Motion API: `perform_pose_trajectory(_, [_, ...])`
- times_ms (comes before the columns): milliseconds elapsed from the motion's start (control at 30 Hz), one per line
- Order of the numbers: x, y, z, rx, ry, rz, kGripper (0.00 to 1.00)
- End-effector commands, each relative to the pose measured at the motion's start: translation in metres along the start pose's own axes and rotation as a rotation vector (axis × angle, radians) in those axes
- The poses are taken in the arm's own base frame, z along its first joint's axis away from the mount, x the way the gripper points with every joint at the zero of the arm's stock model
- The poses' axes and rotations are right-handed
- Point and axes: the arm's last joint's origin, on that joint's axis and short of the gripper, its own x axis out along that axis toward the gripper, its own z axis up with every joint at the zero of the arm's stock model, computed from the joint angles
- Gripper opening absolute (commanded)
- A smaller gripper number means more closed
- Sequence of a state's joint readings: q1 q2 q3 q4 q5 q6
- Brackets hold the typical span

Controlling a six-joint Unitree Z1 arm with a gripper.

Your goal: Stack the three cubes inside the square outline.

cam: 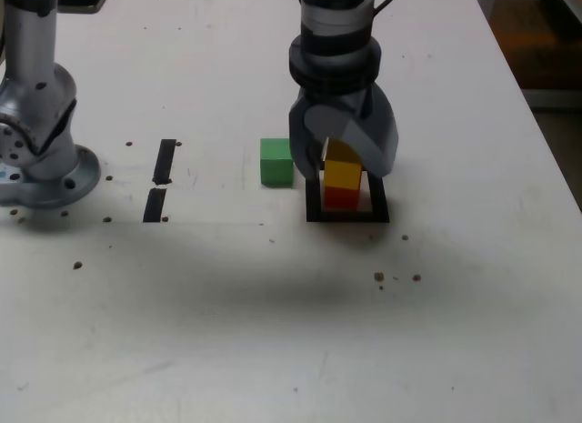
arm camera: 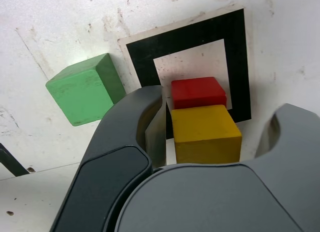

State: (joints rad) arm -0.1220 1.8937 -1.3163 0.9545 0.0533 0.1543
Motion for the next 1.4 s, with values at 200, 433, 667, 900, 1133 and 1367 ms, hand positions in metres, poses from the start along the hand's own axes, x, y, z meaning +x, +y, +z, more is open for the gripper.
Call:
perform_pose_trajectory(200, [-0.008,0.005,-0.006,-0.021,-0.024,0.012,0.85])
perform_pose_trajectory(433, [-0.042,0.012,-0.025,-0.056,-0.123,0.077,0.91])
perform_pose_trajectory(667, [-0.063,0.018,-0.050,-0.109,-0.257,0.148,0.98])
perform_pose_trajectory(900, [-0.054,0.022,-0.090,-0.184,-0.238,0.146,0.97])
perform_pose_trajectory(1133, [-0.045,0.021,-0.116,-0.209,-0.207,0.140,0.97])
perform_pose_trajectory(1367, [-0.029,0.017,-0.125,-0.201,-0.136,0.105,0.95])
